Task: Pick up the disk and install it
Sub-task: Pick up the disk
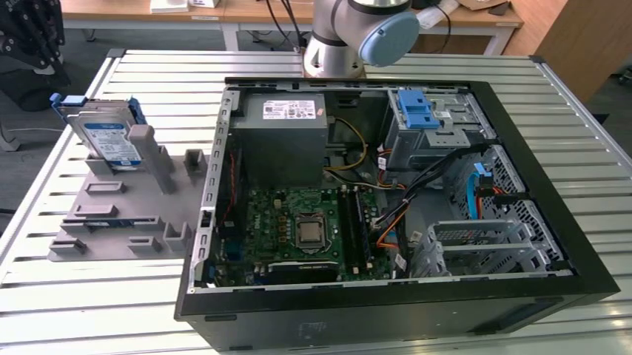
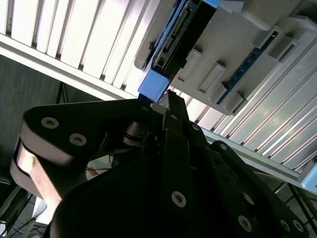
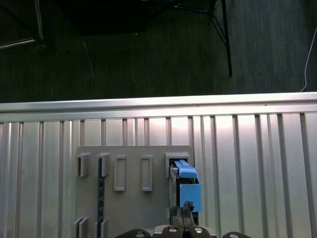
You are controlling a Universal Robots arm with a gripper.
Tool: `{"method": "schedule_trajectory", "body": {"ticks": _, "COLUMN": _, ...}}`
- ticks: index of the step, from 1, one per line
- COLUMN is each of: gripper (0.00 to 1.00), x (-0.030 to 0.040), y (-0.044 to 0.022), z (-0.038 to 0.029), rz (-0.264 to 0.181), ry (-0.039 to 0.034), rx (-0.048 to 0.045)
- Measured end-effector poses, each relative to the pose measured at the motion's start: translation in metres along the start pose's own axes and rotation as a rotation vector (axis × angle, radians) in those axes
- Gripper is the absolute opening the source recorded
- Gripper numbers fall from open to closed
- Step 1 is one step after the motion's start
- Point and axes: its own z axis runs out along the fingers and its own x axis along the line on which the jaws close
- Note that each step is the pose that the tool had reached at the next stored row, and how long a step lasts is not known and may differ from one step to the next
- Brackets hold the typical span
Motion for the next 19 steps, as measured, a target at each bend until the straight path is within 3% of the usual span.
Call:
{"method": "schedule_trajectory", "body": {"ticks": 7, "gripper": 0.11, "x": 0.0000, "y": 0.0000, "z": 0.0000, "rz": -0.002, "ry": 0.0001, "rx": 0.0000}}
{"method": "schedule_trajectory", "body": {"ticks": 9, "gripper": 0.23, "x": 0.0000, "y": 0.0000, "z": 0.0000, "rz": -0.003, "ry": 0.0001, "rx": 0.0000}}
{"method": "schedule_trajectory", "body": {"ticks": 11, "gripper": 0.23, "x": 0.0000, "y": 0.0000, "z": 0.0000, "rz": -0.003, "ry": 0.0001, "rx": 0.0000}}
{"method": "schedule_trajectory", "body": {"ticks": 12, "gripper": 0.30, "x": 0.0000, "y": 0.0000, "z": 0.0000, "rz": -0.004, "ry": 0.0002, "rx": -0.0001}}
{"method": "schedule_trajectory", "body": {"ticks": 16, "gripper": 0.31, "x": 0.0000, "y": 0.0000, "z": 0.0000, "rz": -0.005, "ry": 0.0002, "rx": 0.0000}}
{"method": "schedule_trajectory", "body": {"ticks": 17, "gripper": 0.37, "x": 0.0000, "y": 0.0000, "z": 0.0001, "rz": -0.005, "ry": 0.0002, "rx": 0.0001}}
{"method": "schedule_trajectory", "body": {"ticks": 19, "gripper": 0.37, "x": 0.0000, "y": 0.0000, "z": 0.0000, "rz": -0.006, "ry": 0.0001, "rx": 0.0000}}
